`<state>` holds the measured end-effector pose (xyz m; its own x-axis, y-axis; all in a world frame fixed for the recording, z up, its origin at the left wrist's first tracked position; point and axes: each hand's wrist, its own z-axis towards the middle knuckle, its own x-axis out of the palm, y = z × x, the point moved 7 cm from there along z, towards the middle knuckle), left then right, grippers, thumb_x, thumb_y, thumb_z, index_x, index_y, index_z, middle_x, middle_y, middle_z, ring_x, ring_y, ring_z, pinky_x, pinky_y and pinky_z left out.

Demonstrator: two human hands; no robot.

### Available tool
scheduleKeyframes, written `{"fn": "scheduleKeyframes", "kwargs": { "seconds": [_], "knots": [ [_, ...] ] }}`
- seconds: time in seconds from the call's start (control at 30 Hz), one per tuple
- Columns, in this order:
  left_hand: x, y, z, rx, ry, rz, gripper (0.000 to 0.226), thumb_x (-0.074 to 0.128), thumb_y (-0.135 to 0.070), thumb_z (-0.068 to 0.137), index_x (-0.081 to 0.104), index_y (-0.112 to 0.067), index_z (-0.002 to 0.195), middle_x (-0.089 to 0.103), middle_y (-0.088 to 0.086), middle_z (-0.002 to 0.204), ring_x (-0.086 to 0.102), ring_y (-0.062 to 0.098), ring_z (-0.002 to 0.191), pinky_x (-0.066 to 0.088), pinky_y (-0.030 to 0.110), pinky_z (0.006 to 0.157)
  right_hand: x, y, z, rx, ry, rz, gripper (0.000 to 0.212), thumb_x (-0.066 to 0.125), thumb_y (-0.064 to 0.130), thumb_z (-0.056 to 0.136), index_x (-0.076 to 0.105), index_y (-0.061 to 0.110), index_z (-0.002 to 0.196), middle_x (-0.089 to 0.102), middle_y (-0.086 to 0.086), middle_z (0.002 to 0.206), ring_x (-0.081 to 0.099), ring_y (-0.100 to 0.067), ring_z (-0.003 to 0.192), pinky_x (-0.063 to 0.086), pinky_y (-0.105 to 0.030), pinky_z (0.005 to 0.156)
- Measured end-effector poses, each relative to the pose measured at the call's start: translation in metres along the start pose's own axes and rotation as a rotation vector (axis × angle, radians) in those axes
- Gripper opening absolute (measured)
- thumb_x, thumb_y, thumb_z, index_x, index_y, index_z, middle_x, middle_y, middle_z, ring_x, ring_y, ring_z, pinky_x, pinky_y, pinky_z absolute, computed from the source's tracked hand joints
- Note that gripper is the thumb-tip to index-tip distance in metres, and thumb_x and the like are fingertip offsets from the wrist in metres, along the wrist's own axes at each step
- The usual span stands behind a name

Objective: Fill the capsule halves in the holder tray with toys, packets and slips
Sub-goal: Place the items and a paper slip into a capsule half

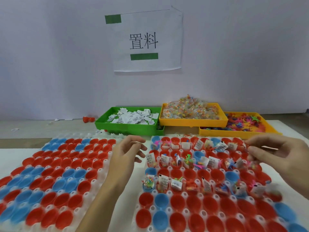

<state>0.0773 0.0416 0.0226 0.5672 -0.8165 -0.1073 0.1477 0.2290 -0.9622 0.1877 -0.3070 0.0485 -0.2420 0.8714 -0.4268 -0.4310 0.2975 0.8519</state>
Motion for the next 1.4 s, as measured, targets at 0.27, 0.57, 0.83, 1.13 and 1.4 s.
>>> {"fn": "scheduleKeyframes", "kwargs": {
  "seconds": [0.27, 0.57, 0.83, 1.13, 1.4],
  "knots": [
    [-0.004, 0.002, 0.002, 0.027, -0.015, -0.007, 0.028, 0.045, 0.0, 0.099, 0.069, -0.013, 0.093, 0.071, 0.004, 0.08, 0.063, 0.025, 0.076, 0.05, 0.037, 0.067, -0.002, 0.031, -0.013, -0.106, 0.052, -0.051, 0.03, 0.071, 0.01, 0.085, 0.076, 0.04, 0.089, 0.076, 0.011, 0.091, 0.072, -0.005, 0.083, 0.057, -0.015, 0.073],
    [-0.005, 0.001, 0.004, 0.051, -0.008, -0.042, 0.029, 0.044, 0.002, 0.097, 0.069, -0.012, 0.092, 0.068, 0.011, 0.084, 0.06, 0.029, 0.077, 0.047, 0.039, 0.068, -0.03, 0.007, -0.079, -0.009, -0.001, 0.013, 0.055, 0.074, 0.081, 0.055, 0.077, 0.032, 0.078, 0.077, 0.004, 0.077, 0.074, -0.013, 0.071, 0.058, -0.018, 0.072],
    [-0.005, 0.004, 0.004, 0.048, -0.011, -0.034, 0.029, 0.043, 0.002, 0.098, 0.068, -0.012, 0.093, 0.069, 0.007, 0.081, 0.061, 0.028, 0.077, 0.047, 0.039, 0.068, -0.035, -0.009, -0.102, 0.041, 0.033, -0.307, 0.029, 0.089, 0.018, 0.069, 0.075, 0.041, 0.08, 0.073, 0.009, 0.068, 0.063, -0.007, 0.058, 0.044, -0.013, 0.053],
    [-0.006, 0.006, 0.004, 0.044, -0.015, -0.02, 0.031, 0.043, 0.003, 0.098, 0.069, -0.013, 0.092, 0.07, 0.006, 0.08, 0.061, 0.027, 0.075, 0.048, 0.039, 0.067, -0.025, -0.006, -0.101, 0.013, 0.06, -0.374, 0.049, 0.088, -0.001, 0.063, 0.076, 0.046, 0.073, 0.072, 0.015, 0.07, 0.063, -0.01, 0.065, 0.043, -0.017, 0.051],
    [-0.005, 0.005, 0.002, 0.032, -0.026, -0.014, 0.029, 0.043, 0.003, 0.098, 0.068, -0.011, 0.093, 0.07, 0.005, 0.078, 0.062, 0.027, 0.074, 0.049, 0.038, 0.066, -0.036, -0.003, -0.095, -0.044, 0.021, -0.475, 0.051, 0.089, 0.015, 0.066, 0.072, 0.053, 0.095, 0.071, 0.02, 0.077, 0.065, -0.003, 0.062, 0.043, -0.012, 0.044]
  ]
}}
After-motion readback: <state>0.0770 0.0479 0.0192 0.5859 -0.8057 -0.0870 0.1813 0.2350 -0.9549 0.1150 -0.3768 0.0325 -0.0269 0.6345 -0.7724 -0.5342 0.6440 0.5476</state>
